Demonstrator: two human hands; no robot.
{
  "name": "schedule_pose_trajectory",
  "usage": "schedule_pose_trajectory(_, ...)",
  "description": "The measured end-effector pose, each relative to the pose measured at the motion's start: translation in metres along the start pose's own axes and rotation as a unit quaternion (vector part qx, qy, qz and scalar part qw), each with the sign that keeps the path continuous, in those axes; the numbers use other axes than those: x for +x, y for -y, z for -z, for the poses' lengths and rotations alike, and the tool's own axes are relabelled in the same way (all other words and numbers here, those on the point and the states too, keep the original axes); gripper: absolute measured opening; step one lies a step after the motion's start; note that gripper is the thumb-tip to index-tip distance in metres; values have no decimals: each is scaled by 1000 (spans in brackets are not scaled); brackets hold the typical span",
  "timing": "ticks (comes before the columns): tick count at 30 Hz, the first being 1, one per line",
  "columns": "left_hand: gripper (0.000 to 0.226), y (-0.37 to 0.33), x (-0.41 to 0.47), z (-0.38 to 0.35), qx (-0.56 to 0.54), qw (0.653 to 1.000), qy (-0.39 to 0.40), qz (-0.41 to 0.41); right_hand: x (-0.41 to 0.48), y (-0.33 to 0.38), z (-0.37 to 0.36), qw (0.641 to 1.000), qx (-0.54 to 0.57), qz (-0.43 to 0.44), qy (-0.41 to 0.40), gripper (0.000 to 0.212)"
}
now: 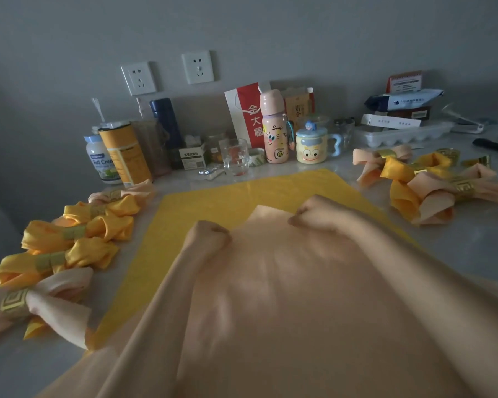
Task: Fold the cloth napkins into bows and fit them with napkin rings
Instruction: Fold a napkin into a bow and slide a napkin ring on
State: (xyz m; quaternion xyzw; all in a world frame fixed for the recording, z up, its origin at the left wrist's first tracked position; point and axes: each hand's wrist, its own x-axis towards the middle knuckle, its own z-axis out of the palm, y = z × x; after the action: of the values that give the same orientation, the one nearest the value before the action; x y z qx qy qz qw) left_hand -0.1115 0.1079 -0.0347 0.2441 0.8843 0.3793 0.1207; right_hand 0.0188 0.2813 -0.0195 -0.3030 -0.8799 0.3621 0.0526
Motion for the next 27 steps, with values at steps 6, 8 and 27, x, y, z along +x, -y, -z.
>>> schedule_pose_trajectory(6, 16, 7, 6, -3, -65, 996, 36, -46, 9, -6, -13, 996, 57, 54, -32, 7)
schedule_pose_trajectory(8, 14, 7, 11, -5, -90, 993, 23, -67, 10, -9, -12, 994, 76, 66, -32, 10)
schedule_pose_trajectory(27, 19, -8, 3, -14, 75, 993, 35, -88, 2, -13, -29, 979, 29, 171, -110, 32)
